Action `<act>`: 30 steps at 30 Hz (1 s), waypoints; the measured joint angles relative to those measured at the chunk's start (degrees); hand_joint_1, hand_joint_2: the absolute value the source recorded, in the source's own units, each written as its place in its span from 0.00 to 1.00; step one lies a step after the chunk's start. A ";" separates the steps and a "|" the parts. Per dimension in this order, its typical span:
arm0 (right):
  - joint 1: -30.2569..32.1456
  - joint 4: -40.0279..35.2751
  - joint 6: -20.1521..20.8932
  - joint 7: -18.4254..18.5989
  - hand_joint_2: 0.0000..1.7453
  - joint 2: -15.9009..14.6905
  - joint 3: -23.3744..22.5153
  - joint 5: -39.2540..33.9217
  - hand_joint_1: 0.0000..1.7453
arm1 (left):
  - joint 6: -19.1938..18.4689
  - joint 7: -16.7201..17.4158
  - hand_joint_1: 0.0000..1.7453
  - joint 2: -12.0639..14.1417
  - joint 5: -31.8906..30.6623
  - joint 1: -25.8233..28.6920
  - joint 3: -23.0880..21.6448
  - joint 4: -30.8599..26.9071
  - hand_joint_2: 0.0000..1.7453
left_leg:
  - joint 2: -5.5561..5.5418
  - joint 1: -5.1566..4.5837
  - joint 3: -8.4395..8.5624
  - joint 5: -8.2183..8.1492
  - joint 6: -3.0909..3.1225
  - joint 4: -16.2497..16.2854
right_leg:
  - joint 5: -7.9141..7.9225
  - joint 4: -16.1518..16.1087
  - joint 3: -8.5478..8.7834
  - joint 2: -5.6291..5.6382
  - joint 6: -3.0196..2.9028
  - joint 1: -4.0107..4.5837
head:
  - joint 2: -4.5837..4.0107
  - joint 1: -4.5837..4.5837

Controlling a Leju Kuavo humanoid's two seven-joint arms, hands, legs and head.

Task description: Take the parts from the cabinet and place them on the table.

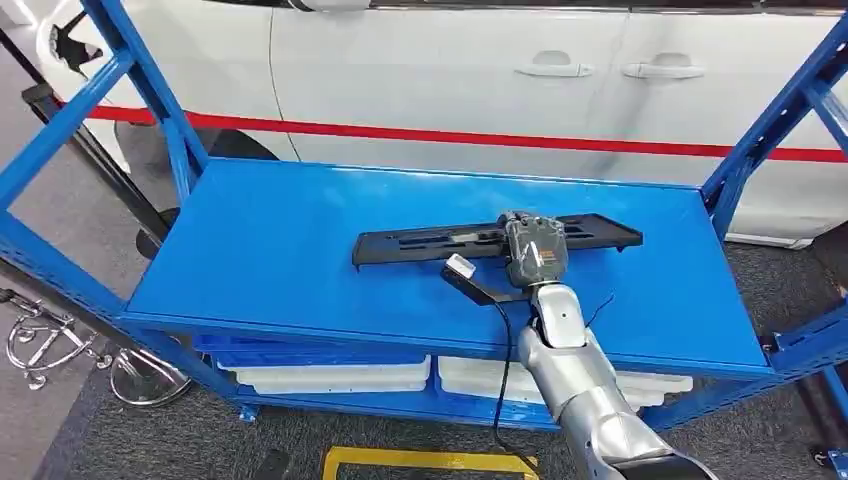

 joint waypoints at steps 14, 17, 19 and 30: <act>3.14 -9.39 0.26 -18.40 1.00 4.17 -0.84 -26.99 1.00 | 0.35 -2.69 0.00 0.22 2.54 1.30 0.04 0.00 0.00 | -0.08 -0.19 0.42 -0.09 1.45 -0.20 | -0.39 1.09 -0.05 0.04 0.25 0.03 | 0.00 0.02; 3.67 -11.28 0.09 -17.81 1.00 4.50 1.16 -29.33 1.00 | 0.39 -2.69 0.00 0.28 2.60 1.53 0.07 0.00 0.00 | -0.22 -0.24 0.18 -0.12 0.61 -0.14 | -0.58 0.53 -0.09 -0.07 0.01 0.38 | -0.02 0.02; 4.27 -12.93 0.11 -20.21 1.00 4.46 2.12 -33.36 1.00 | 0.68 -2.93 0.00 0.39 3.08 1.82 0.07 0.00 0.00 | -0.22 -0.27 0.01 -0.53 -0.07 -0.07 | -0.11 -0.20 0.16 -0.17 -0.74 -0.33 | -0.02 0.00; 12.85 -37.14 4.13 -18.82 1.00 3.08 15.50 -43.74 1.00 | 2.49 -6.73 0.00 1.27 5.79 3.01 0.57 0.00 1.00 | -0.01 -0.05 -0.36 -0.45 -0.54 0.69 | -1.25 0.86 0.24 -0.12 -0.60 0.15 | 0.00 0.00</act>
